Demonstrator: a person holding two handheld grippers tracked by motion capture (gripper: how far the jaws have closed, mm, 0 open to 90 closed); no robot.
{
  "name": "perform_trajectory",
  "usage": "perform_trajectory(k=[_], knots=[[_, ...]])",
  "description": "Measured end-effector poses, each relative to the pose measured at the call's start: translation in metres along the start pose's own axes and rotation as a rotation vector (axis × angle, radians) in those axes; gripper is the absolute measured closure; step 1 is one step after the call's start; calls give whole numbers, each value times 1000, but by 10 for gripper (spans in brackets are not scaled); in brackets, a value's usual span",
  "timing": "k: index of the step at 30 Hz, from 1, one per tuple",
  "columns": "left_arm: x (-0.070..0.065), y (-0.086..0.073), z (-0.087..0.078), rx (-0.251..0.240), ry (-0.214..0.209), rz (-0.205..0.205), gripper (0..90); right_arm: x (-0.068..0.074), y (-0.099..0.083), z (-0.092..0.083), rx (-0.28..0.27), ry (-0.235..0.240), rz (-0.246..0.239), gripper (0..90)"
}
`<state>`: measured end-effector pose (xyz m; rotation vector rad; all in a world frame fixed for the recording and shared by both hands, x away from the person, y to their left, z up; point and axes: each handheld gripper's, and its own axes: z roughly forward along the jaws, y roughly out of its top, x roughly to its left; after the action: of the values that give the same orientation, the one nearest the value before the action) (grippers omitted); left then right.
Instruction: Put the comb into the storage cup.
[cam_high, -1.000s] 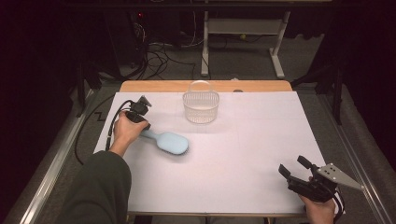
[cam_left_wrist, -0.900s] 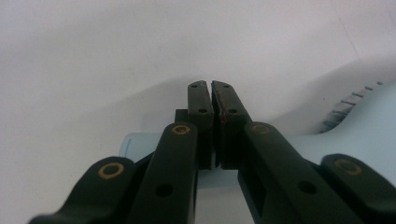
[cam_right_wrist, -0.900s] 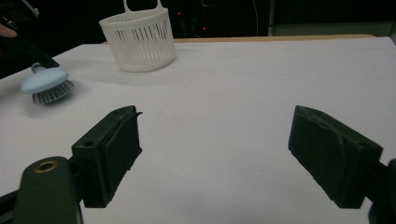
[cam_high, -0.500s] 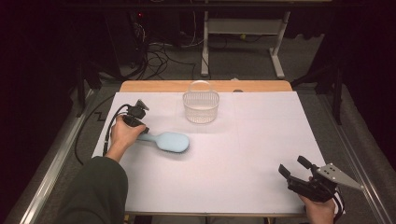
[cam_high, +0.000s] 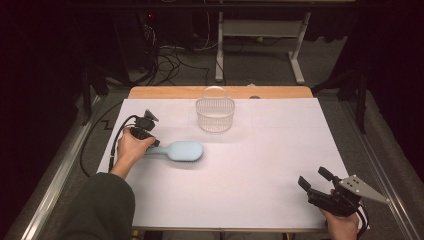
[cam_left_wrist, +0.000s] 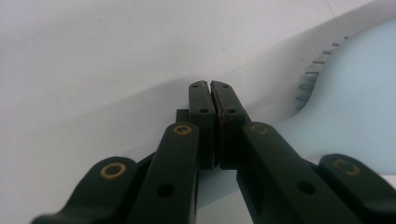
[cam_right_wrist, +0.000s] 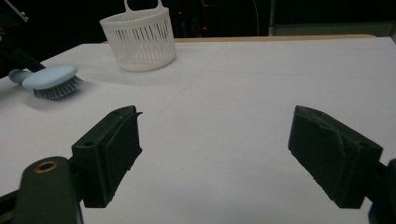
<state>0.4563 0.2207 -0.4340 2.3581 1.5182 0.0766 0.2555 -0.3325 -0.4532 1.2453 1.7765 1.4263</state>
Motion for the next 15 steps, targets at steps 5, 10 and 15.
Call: perform_trajectory(k=[5, 10, 15], knots=[[1, -4, -1, 3, -16, -15, 880, 0, 0, 0, -4, 3, 6, 171], [2, -11, -2, 6, -22, -20, 880, 0, 0, 0, -2, 2, 3, 171], [2, -16, -3, 5, -28, -20, 879, 0, 0, 0, 0, 2, 1, 171]])
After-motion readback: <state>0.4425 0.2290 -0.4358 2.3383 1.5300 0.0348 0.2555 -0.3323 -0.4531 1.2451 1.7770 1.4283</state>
